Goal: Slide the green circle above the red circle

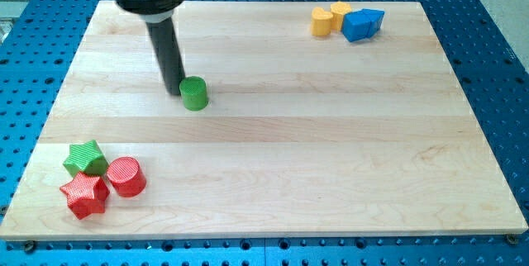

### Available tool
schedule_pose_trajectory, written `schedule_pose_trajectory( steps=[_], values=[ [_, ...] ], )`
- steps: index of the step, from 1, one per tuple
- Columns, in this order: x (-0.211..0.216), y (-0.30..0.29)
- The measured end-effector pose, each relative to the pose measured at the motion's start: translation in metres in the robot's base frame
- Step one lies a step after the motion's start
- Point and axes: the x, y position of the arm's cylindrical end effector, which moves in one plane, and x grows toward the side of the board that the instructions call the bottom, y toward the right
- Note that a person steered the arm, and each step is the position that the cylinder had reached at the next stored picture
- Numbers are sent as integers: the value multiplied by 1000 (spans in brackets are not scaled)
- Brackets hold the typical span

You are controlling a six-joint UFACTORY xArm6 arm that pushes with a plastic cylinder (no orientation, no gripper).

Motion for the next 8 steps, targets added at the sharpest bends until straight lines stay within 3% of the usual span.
schedule_pose_trajectory(
  steps=[1,2,3,4,5,6,7,8],
  values=[
    [-25,49],
    [13,47],
    [71,7],
    [81,-3],
    [30,-3],
    [37,-19],
    [84,-44],
    [102,-55]
  ],
)
